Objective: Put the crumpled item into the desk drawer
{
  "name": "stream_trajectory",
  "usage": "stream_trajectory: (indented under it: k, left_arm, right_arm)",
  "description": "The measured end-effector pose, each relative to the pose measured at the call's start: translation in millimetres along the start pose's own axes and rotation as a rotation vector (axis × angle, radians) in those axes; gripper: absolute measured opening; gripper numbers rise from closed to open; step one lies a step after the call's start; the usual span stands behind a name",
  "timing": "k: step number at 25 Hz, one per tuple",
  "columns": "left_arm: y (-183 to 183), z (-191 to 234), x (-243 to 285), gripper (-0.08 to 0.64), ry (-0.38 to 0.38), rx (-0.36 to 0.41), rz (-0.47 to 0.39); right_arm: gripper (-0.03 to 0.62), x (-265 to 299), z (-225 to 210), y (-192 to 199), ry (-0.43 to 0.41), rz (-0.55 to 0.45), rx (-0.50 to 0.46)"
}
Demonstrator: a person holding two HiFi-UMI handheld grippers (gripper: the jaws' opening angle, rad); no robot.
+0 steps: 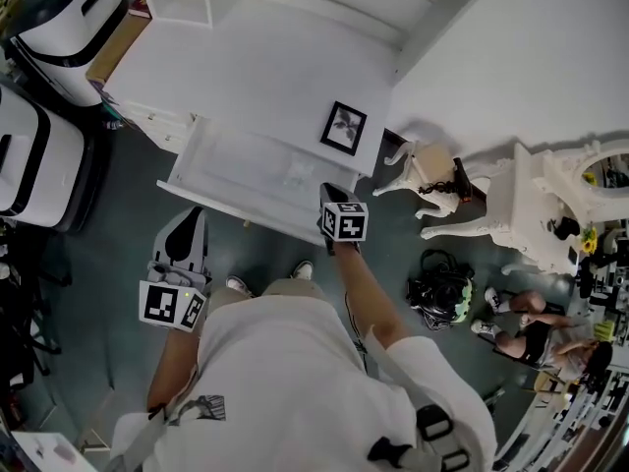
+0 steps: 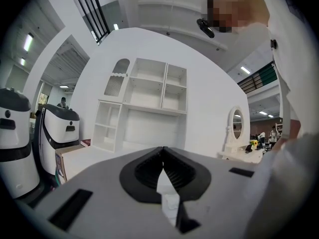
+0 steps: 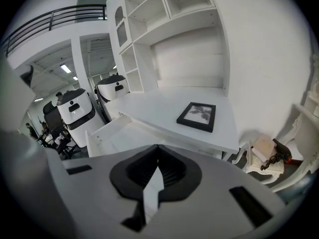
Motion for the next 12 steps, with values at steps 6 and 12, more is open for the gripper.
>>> stream_trajectory:
  k: [6,12]
  left_arm:
    - [-8,12,4,0.015,-0.002,0.015,-0.025]
    - [-20,18,12,0.015,-0.017,0.014,-0.053]
  right_arm:
    - [0.011,-27,2,-42,-0.009,-0.116,-0.003]
    - [0.011,-52,6,-73,-0.024,-0.19,-0.041]
Point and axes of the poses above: the fingertips, and each gripper's own axes: x forward along the fingers, z to its left, y out of its underside, the point moved 2 cm from there along -x, backward along the fingers, and after that the axes turned 9 degrees about x, right-handed, at the moved point
